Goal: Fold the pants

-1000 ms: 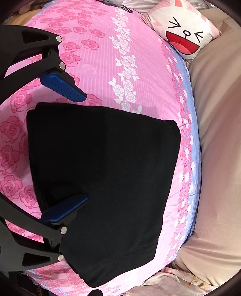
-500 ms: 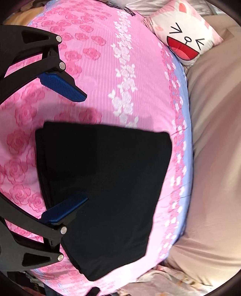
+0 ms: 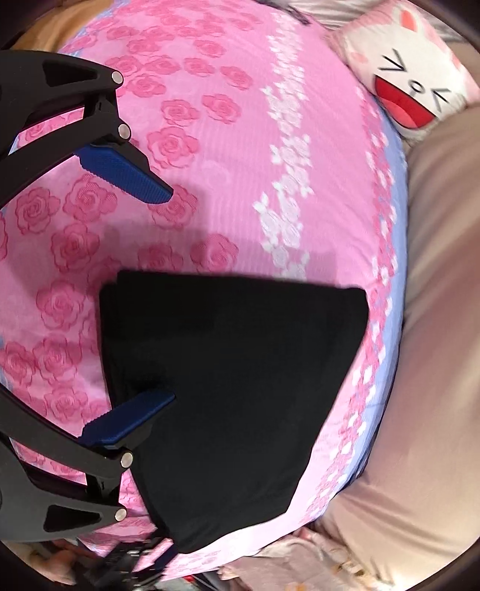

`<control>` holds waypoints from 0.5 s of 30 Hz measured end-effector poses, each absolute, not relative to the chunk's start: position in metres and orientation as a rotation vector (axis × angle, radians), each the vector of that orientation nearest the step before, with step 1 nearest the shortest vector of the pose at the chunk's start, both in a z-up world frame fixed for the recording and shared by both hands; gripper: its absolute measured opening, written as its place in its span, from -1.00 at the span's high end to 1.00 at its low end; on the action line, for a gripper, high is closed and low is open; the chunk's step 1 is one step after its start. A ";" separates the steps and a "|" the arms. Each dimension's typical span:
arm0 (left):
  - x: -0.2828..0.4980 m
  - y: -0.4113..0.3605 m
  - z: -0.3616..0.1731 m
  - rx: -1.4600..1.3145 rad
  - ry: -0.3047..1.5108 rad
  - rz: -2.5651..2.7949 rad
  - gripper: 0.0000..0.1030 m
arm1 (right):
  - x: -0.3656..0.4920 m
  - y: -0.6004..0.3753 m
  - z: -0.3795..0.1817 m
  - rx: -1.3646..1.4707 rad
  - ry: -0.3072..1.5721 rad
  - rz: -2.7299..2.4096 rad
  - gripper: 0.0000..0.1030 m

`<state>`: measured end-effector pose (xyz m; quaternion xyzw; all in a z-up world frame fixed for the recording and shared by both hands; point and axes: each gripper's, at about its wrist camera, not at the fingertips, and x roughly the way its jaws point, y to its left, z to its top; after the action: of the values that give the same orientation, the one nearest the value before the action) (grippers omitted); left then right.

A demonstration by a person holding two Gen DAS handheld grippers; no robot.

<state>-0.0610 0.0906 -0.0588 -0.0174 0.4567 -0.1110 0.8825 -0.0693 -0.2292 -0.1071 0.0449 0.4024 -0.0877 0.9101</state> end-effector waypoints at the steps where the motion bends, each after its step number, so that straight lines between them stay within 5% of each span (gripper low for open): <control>1: -0.064 0.087 -0.054 -0.023 0.929 -0.243 -0.90 | -0.068 -0.234 -0.108 0.131 0.832 -0.175 -0.33; 10: -0.047 0.039 -0.047 0.101 0.902 -0.336 -0.90 | -0.073 -0.225 -0.113 0.211 0.821 -0.203 -0.36; 13: -0.042 0.020 -0.049 0.143 0.894 -0.357 -0.91 | -0.070 -0.228 -0.113 0.238 0.815 -0.177 -0.04; 15: -0.038 0.011 -0.057 0.168 0.916 -0.350 -0.90 | -0.071 -0.241 -0.112 0.330 0.806 -0.164 0.00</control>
<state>-0.0379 0.0111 -0.0569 0.0807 0.4393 -0.1679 0.8788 -0.0713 -0.2406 -0.1124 0.1594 0.3900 -0.0795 0.9034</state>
